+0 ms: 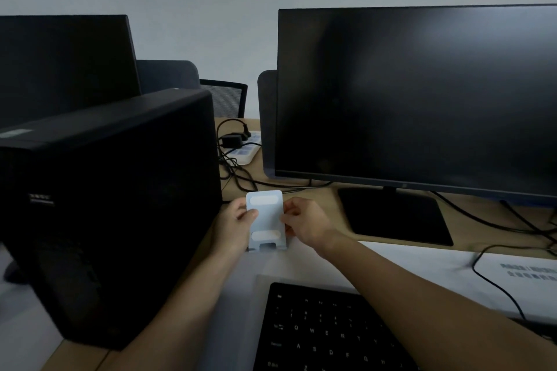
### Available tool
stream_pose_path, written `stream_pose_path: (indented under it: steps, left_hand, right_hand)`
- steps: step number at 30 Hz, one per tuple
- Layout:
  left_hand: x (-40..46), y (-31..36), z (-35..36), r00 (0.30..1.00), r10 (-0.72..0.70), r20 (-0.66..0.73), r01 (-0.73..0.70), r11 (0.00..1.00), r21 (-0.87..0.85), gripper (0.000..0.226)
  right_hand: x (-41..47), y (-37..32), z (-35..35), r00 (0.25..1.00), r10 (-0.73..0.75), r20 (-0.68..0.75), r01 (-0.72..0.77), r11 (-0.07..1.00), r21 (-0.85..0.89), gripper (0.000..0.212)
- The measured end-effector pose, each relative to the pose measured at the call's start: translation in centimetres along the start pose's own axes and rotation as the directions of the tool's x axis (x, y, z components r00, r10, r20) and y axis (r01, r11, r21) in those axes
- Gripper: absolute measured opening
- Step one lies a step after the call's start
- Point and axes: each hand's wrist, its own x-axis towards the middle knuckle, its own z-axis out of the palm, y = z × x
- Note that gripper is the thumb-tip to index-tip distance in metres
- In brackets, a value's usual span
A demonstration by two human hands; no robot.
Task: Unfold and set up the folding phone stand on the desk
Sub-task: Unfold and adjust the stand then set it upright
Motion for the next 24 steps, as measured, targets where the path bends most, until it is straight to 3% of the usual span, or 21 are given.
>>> stream_pose_path:
  steps: [11, 24]
  left_hand:
    - [0.3, -0.6, -0.1, 1.0, 0.011, -0.023, -0.011, 1.0, -0.007, 0.03]
    - [0.7, 0.0, 0.4, 0.998, -0.033, -0.052, 0.031, 0.999, -0.035, 0.041]
  right_hand:
    - [0.2, 0.0, 0.4, 1.0, 0.014, 0.027, -0.013, 1.0, -0.02, 0.012]
    - [-1.2, -1.3, 0.1, 0.993, 0.043, 0.111, -0.053, 0.994, 0.09, 0.041]
